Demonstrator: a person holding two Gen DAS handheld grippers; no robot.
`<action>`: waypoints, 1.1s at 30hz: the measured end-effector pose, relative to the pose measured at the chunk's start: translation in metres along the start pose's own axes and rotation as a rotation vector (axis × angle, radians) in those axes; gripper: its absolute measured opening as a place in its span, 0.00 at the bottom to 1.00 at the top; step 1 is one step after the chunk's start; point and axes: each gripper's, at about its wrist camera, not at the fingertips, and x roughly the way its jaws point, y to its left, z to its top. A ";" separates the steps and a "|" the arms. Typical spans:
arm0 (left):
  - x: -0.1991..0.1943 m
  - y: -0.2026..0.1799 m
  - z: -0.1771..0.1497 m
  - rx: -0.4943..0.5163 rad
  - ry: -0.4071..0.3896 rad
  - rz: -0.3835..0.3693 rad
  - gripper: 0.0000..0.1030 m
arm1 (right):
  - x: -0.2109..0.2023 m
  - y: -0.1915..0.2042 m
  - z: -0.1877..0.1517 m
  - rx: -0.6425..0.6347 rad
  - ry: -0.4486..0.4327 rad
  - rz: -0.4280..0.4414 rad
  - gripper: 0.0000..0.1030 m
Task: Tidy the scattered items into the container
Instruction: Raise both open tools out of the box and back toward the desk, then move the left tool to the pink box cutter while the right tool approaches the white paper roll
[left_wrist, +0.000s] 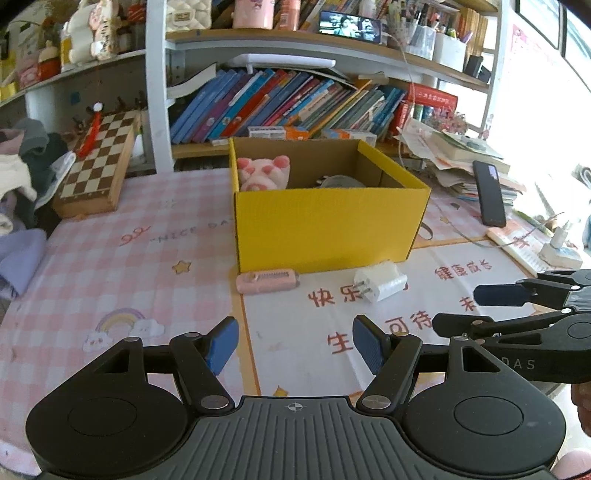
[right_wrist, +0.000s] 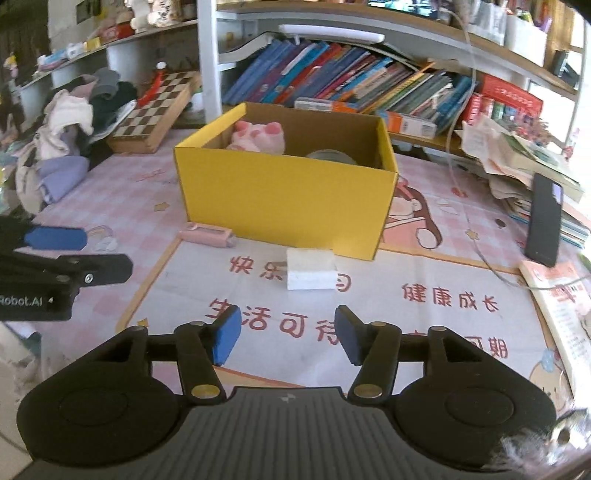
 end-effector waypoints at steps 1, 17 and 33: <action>0.000 -0.001 -0.002 -0.001 0.000 0.006 0.68 | 0.000 0.000 -0.002 0.007 -0.003 -0.008 0.54; -0.004 -0.016 -0.023 0.018 -0.017 0.071 0.74 | -0.001 0.001 -0.029 0.062 -0.031 -0.097 0.80; -0.001 -0.020 -0.025 -0.004 -0.020 0.093 0.74 | 0.002 -0.008 -0.028 0.082 -0.017 -0.089 0.86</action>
